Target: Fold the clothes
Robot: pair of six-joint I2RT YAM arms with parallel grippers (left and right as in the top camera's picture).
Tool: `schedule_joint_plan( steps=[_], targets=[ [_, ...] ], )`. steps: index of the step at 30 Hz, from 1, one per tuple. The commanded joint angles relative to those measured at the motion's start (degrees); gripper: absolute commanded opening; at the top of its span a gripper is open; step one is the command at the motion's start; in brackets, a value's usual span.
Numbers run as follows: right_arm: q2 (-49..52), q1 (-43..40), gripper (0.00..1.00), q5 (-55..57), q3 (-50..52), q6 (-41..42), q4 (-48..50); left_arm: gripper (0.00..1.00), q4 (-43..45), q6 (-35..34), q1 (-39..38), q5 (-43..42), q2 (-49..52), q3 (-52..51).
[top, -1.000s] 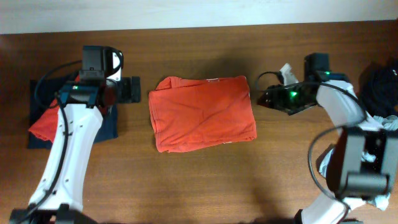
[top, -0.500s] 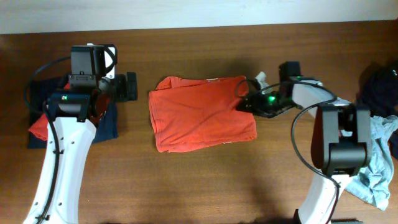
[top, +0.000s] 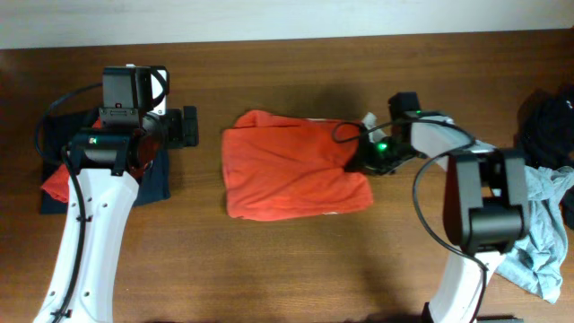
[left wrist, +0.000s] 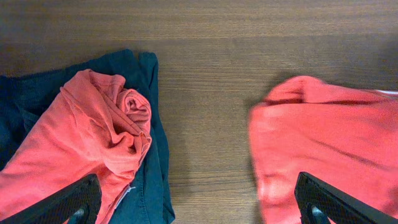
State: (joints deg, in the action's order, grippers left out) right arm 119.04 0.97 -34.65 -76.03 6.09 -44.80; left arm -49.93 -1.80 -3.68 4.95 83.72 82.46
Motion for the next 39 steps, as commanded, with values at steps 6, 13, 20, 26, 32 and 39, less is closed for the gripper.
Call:
schedule_joint_plan(
  steps=[6, 13, 20, 26, 32, 39],
  targets=[
    [-11.7, -3.5, 0.04, 26.2, -11.2, 0.3, -14.6, 0.99, 1.2, 0.1, 0.2, 0.5, -0.8, 1.2],
    [-12.6, 1.1, 0.04, 26.3, -17.2, 0.2, -19.2, 0.99, 1.9, 0.1, 0.2, 0.5, -0.8, 1.2],
    [-9.4, 13.1, 0.05, 26.5, -17.1, 0.5, -14.4, 0.99, 1.9, 0.1, 0.2, 0.5, -0.8, 1.2],
    [-4.0, 19.9, 0.06, 26.9, -17.1, 0.9, -12.6, 0.99, 1.9, 0.1, 0.2, 0.5, -0.8, 1.2],
    [-2.6, 24.3, 0.08, 28.1, -17.1, 0.2, -9.9, 0.99, 1.9, 0.1, 0.2, 0.5, -0.8, 1.2],
    [-2.0, 26.8, 0.13, 28.1, -17.1, 0.2, -7.9, 0.99, 1.9, 0.1, 0.2, 0.5, -0.8, 1.2]
  ],
)
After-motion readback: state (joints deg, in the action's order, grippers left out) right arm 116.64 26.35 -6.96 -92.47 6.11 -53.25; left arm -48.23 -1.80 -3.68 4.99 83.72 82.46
